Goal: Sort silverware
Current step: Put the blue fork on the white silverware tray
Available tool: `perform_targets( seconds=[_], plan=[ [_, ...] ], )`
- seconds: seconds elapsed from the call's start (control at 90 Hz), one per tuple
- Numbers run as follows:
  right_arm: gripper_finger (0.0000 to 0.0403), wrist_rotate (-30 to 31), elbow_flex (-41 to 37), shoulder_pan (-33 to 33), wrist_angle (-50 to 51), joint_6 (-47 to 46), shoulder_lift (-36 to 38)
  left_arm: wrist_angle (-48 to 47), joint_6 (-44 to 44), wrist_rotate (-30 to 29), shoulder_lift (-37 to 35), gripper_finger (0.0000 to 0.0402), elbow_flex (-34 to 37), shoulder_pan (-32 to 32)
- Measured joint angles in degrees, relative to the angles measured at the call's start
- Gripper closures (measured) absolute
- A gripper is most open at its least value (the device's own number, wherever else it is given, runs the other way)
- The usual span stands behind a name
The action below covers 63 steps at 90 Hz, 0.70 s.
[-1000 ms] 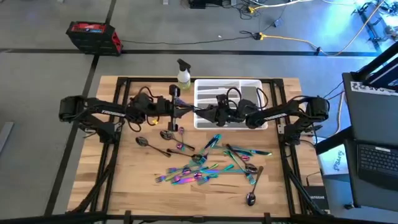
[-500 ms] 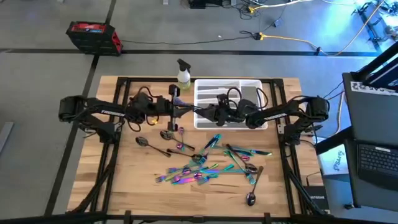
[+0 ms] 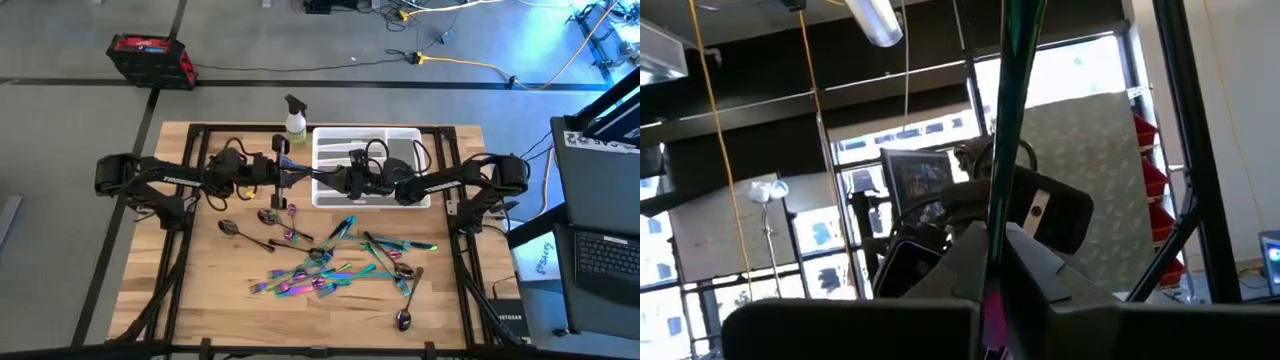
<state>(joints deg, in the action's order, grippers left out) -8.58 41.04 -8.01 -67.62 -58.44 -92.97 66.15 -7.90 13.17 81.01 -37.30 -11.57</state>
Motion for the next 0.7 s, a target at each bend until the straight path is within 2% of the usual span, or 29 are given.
perform_targets(
  seconds=[0.133,0.7],
  plan=[
    [0.0256,0.00,0.00,-0.01,-0.02,0.18,0.00,-0.09,0.00,0.00,0.00,0.0401,0.00,0.00],
    [0.0256,-0.70,0.04,-2.25,1.28,-0.25,0.04,-1.53,-0.02,0.26,0.11,0.0401,0.10,-0.20]
  ],
)
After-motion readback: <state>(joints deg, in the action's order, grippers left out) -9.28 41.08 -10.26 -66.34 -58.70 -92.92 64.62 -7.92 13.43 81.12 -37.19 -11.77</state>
